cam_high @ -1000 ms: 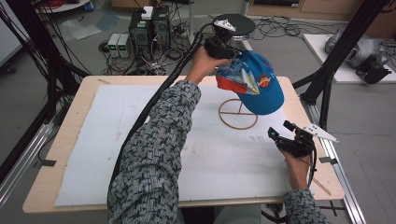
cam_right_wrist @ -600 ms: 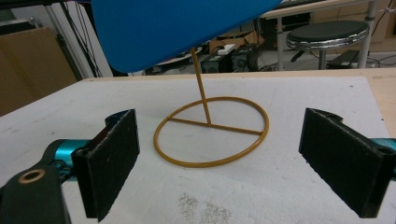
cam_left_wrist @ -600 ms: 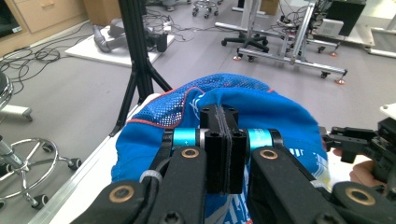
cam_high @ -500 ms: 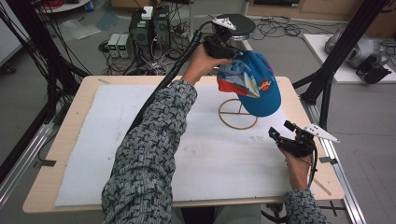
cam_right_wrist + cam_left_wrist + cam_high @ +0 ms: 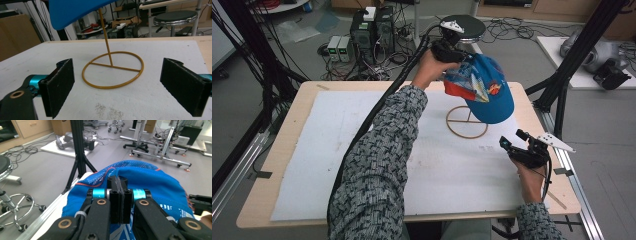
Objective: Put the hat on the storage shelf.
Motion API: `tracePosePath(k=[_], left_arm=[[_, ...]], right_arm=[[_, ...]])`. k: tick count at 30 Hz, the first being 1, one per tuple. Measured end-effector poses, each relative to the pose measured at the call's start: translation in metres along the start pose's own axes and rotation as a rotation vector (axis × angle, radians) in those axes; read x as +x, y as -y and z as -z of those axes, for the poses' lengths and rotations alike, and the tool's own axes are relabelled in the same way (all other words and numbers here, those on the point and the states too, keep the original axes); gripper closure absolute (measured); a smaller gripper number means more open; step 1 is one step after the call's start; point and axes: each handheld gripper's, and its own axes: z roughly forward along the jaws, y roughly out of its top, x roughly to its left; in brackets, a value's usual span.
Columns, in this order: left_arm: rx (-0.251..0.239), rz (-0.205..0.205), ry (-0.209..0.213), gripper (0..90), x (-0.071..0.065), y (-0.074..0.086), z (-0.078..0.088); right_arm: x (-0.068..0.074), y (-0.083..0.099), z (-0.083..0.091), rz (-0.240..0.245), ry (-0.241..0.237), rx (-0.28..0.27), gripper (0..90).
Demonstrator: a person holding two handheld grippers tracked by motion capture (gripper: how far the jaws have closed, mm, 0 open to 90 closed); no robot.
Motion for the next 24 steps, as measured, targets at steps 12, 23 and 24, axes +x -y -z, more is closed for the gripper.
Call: tracePosePath(k=[12, 23, 24], left_arm=[[-0.008, 0.016, -0.037, 88.9, 0.0077, 0.0041, -0.0031], [-0.001, 0.052, -0.001, 78.6, 0.0085, 0.0065, -0.0033], [0.0, 0.054, 0.0, 76.7, 0.0088, 0.0065, -0.0033]], right_arm=[[0.0002, 0.0001, -0.0004, -0.003, 0.0, 0.003, 11.5], [-0.0007, -0.0001, 0.0005, -0.004, 0.007, -0.001, 11.5], [-0.0015, -0.0001, 0.0009, -0.003, 0.006, -0.003, 11.5]])
